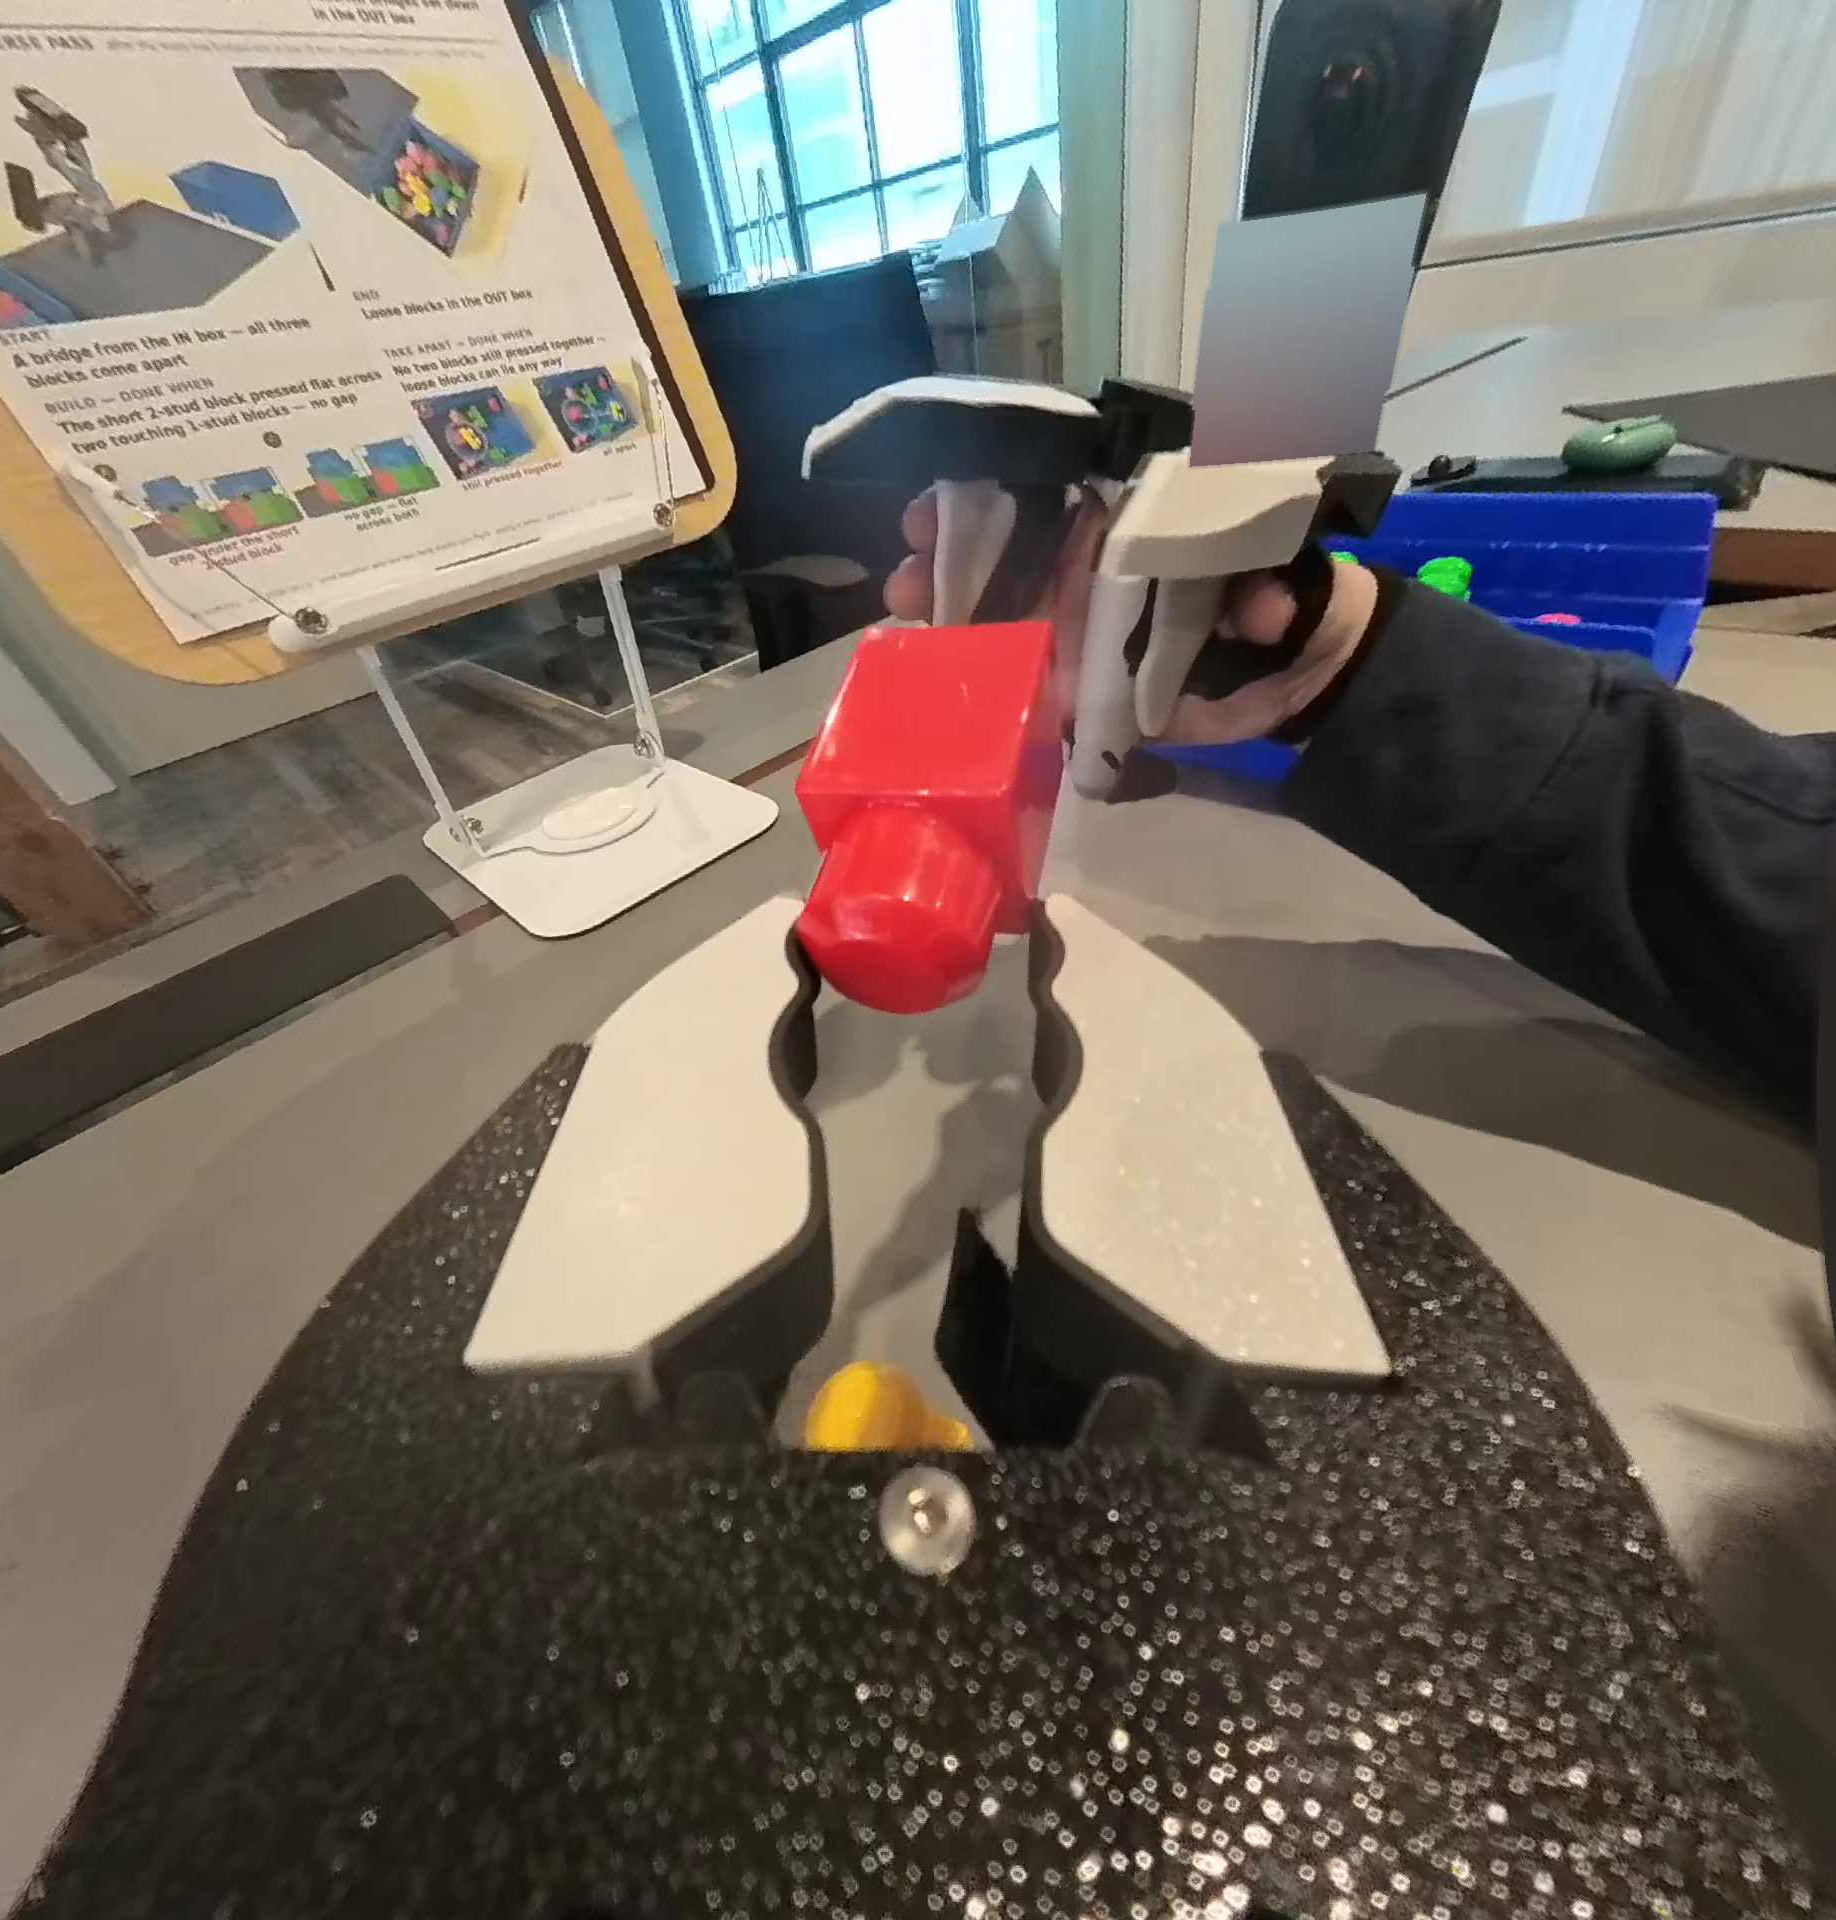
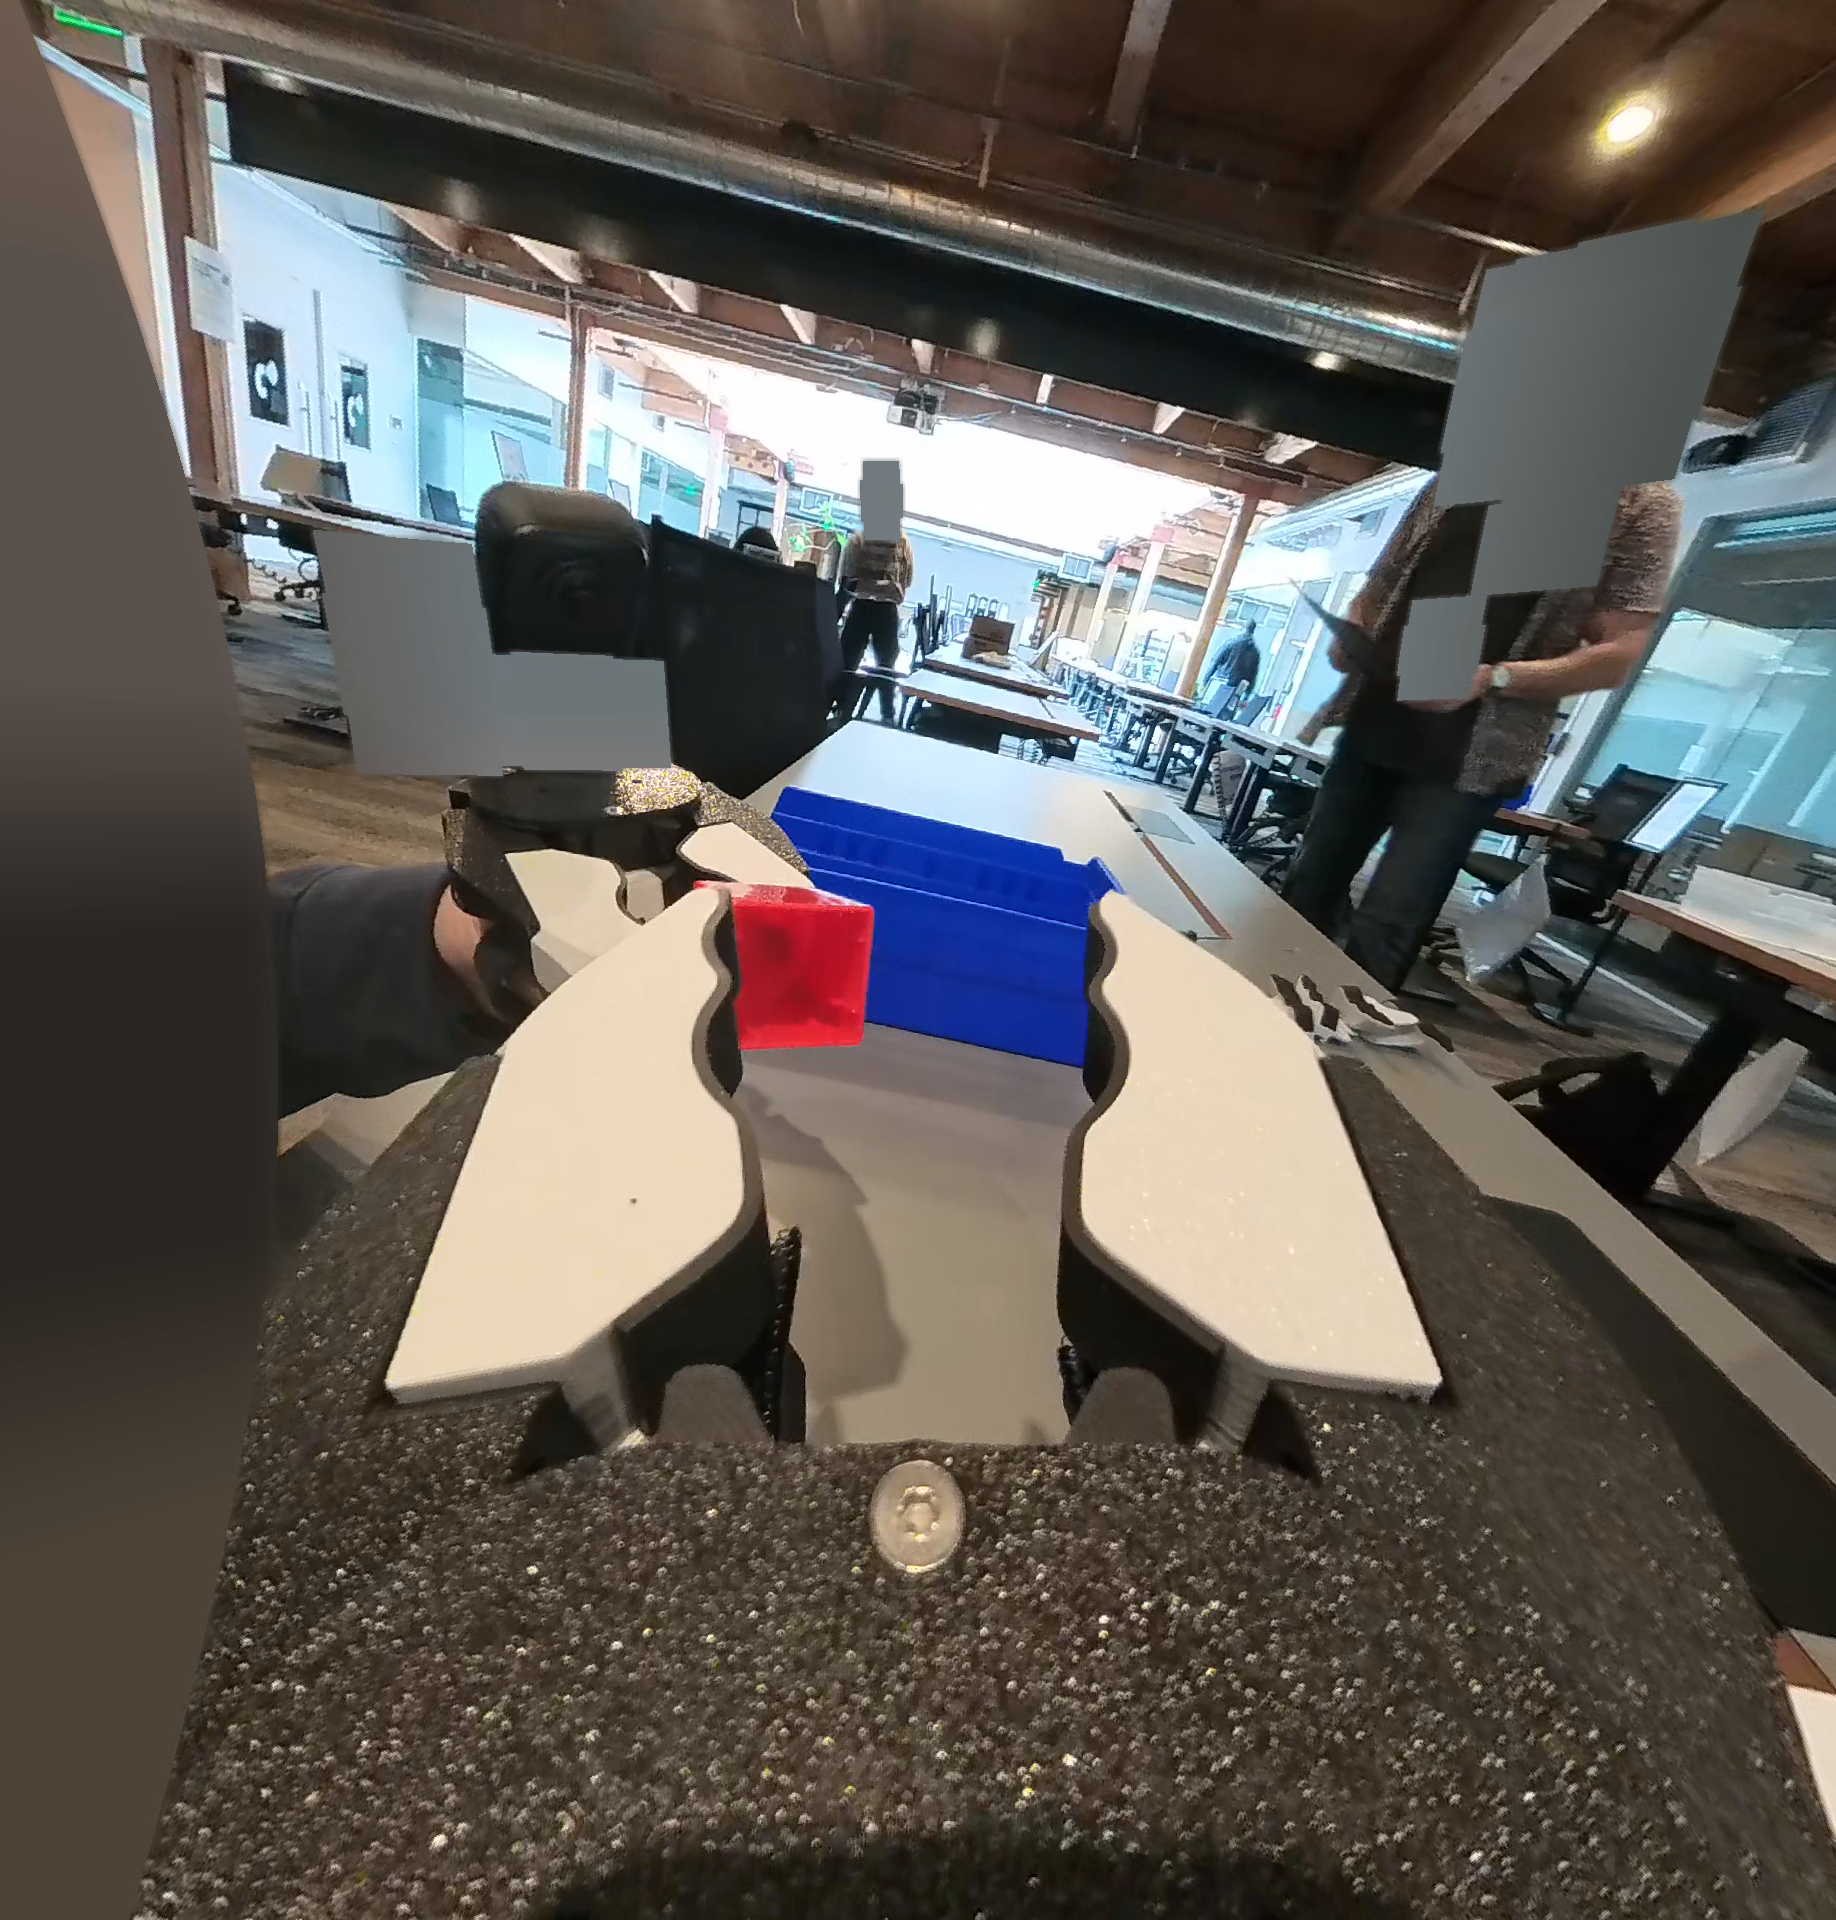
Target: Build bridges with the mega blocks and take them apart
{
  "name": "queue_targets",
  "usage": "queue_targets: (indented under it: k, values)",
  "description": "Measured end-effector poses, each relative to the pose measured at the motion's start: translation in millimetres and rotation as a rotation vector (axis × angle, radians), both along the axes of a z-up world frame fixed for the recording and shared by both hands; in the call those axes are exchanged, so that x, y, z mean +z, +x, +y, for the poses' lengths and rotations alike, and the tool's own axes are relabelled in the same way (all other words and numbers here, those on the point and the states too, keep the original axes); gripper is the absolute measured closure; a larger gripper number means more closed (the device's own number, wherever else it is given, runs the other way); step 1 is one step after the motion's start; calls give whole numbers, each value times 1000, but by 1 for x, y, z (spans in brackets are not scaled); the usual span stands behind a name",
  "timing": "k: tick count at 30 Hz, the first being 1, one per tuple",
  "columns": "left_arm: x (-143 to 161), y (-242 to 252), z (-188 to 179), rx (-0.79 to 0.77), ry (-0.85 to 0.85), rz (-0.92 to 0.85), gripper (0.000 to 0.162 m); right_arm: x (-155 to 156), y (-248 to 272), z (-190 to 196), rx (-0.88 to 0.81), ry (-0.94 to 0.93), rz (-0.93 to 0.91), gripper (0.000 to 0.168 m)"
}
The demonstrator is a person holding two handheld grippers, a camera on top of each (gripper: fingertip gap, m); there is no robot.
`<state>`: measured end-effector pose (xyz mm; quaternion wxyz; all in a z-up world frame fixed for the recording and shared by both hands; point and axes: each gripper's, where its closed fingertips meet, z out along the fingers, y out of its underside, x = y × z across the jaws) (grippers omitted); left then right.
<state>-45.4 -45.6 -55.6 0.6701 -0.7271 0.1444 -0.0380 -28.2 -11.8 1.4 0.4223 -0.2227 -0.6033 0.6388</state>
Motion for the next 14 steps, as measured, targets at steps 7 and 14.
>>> queue_targets:
  k: [7,14]
  values:
    - [-1,3,2,-12,-11,2,125,3,3,5,-18,-7,15,105]
    - [-4,5,4,-18,-31,13,125,2,2,4,-16,-3,9,106]
